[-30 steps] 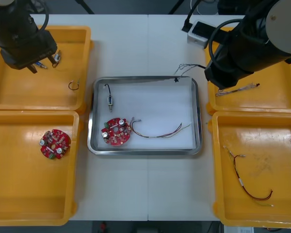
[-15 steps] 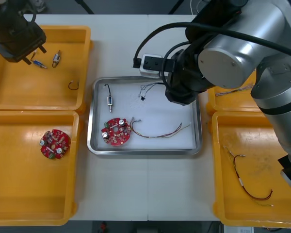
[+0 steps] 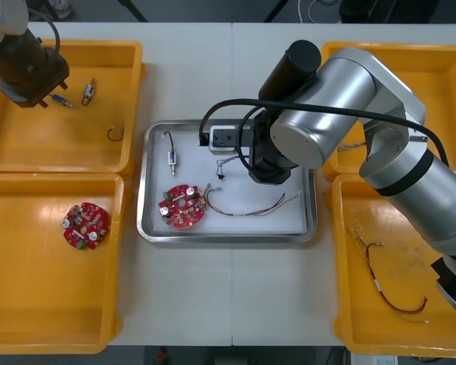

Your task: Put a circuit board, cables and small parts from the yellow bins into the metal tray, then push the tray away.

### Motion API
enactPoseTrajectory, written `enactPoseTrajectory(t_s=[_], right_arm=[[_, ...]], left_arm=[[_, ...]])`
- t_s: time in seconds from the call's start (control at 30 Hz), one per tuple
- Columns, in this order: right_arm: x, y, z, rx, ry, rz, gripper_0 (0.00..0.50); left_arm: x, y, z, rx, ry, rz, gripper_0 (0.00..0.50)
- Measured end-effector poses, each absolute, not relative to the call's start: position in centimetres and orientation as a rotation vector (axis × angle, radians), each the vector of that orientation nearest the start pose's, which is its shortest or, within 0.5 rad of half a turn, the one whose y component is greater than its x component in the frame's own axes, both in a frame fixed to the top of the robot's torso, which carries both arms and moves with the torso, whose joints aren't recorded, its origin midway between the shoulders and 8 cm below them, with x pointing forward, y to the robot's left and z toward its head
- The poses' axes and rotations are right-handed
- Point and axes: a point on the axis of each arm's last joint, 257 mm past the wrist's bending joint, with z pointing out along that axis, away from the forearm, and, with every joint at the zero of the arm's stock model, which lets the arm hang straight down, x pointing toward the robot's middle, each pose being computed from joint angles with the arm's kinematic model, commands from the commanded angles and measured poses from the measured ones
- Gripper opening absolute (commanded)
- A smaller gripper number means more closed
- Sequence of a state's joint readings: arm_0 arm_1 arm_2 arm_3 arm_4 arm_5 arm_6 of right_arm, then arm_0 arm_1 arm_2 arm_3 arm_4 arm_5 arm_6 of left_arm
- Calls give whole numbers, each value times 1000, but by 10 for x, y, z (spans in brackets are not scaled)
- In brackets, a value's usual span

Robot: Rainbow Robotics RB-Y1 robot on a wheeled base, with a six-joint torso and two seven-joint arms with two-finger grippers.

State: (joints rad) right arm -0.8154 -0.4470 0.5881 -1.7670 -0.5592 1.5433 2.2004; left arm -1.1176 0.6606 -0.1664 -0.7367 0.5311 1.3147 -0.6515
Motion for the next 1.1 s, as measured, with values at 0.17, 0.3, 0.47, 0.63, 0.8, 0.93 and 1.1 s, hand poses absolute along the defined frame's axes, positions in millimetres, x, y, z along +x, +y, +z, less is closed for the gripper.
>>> enactPoseTrajectory(t_s=[0.17,0.3,0.47,0.63,0.8,0.93,1.1], right_arm=[[512,-55,-201,-1831,1813,-389,0],[520,-63,-211,-1836,1820,-438,1],[522,-68,-218,-1850,1821,-478,370],[522,-66,-217,-1848,1816,-476,500],[521,-65,-217,-1850,1813,-474,500],[510,-66,-212,-1881,1815,-486,500],[489,-72,-202,-1923,1849,-506,500]], left_arm=[[646,383,-151,-1163,2273,-156,500],[654,383,-157,-1153,2246,-158,500],[658,385,-161,-1144,2229,-149,500],[664,388,-162,-1129,2205,-147,500],[672,391,-167,-1123,2168,-167,500],[670,394,-173,-1128,2168,-157,500],[671,397,-174,-1100,2170,-121,500]])
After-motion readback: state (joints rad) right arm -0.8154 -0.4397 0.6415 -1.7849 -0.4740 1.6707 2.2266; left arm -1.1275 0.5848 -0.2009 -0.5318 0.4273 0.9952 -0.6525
